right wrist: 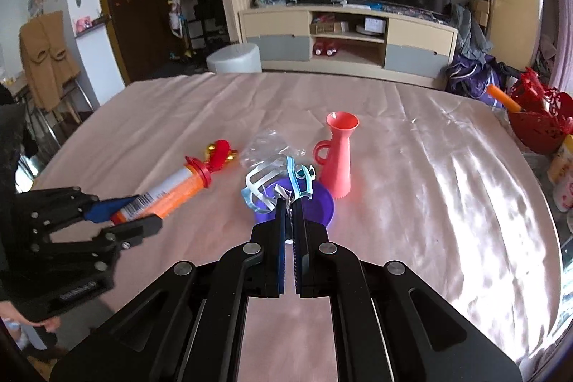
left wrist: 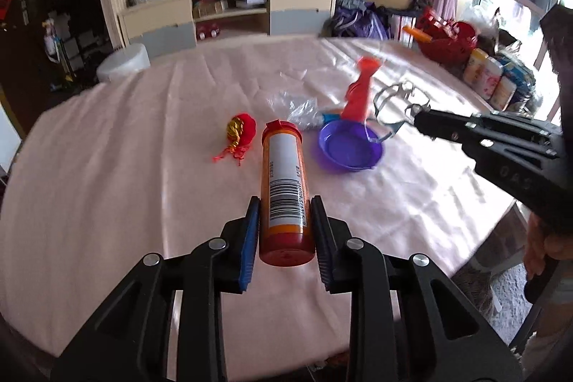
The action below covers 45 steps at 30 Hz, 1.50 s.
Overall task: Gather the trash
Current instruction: 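Carry the orange tube and blue-white plastic down over the bin with both tools, then open both tools to drop the tube and plastic into the bin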
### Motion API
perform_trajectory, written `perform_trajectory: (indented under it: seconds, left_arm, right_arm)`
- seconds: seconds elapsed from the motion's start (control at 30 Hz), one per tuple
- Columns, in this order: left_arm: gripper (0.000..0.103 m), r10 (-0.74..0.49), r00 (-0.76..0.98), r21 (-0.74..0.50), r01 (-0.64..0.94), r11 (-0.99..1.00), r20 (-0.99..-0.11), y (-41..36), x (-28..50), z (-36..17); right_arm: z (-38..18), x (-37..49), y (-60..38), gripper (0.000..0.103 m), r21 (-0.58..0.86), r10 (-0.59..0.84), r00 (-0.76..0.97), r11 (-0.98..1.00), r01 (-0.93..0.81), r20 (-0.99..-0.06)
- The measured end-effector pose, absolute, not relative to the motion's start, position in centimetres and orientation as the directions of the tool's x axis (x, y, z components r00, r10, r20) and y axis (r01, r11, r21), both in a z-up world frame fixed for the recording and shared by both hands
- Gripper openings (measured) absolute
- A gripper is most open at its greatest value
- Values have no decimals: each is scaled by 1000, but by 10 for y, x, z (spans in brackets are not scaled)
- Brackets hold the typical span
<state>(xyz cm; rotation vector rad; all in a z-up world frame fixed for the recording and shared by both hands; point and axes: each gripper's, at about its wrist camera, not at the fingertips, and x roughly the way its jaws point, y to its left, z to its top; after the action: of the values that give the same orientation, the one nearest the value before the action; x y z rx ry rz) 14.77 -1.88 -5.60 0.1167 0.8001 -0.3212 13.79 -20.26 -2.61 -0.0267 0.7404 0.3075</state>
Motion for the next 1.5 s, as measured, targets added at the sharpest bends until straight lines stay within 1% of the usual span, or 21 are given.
perform_trajectory:
  seconds: [0.23, 0.43, 0.57, 0.73, 0.93, 1.03, 1.13, 1.27, 1.4, 1.43, 1.5]
  left_arm:
    - [27, -250, 696, -22, 319, 948, -674, -12, 71, -22]
    - [27, -286, 669, -84, 317, 945, -686, -14, 19, -29]
    - [27, -314, 634, -148, 302, 942, -707, -13, -3, -50]
    - [27, -364, 561, -252, 269, 930, -744, -17, -22, -94]
    - [27, -353, 487, -265, 242, 933, -799, -28, -31, -142]
    - [27, -359, 417, -284, 231, 930, -835, -35, -32, -173]
    - [27, -324, 384, -254, 223, 941, -865, -40, -30, -196]
    - [27, -306, 365, -240, 215, 947, -879, -38, -26, -208]
    - [27, -310, 340, -248, 213, 945, -888, -41, -22, -214]
    - [27, -310, 334, -248, 215, 945, -890, -42, -22, -215]
    - [27, -304, 330, -242, 217, 946, -894, -41, -22, -217]
  right_arm:
    - [-9, 72, -214, 5, 94, 287, 716, 950, -297, -637]
    - [-18, 28, -219, 5, 101, 298, 693, 945, -310, -657]
    - [-35, 1, -222, 5, 117, 302, 667, 944, -307, -681]
    - [-72, -22, -224, 5, 148, 303, 606, 945, -292, -735]
    - [-112, -33, -226, 5, 166, 279, 551, 955, -246, -787]
    - [-135, -33, -227, 5, 196, 283, 510, 956, -218, -812]
    - [-154, -30, -224, 5, 208, 283, 472, 956, -206, -835]
    - [-176, -22, -218, 5, 218, 277, 425, 959, -183, -862]
    - [-184, -16, -213, 5, 225, 280, 400, 958, -179, -873]
    - [-184, -15, -214, 8, 226, 281, 397, 957, -181, -874]
    - [-185, -12, -213, 8, 222, 277, 397, 959, -178, -875]
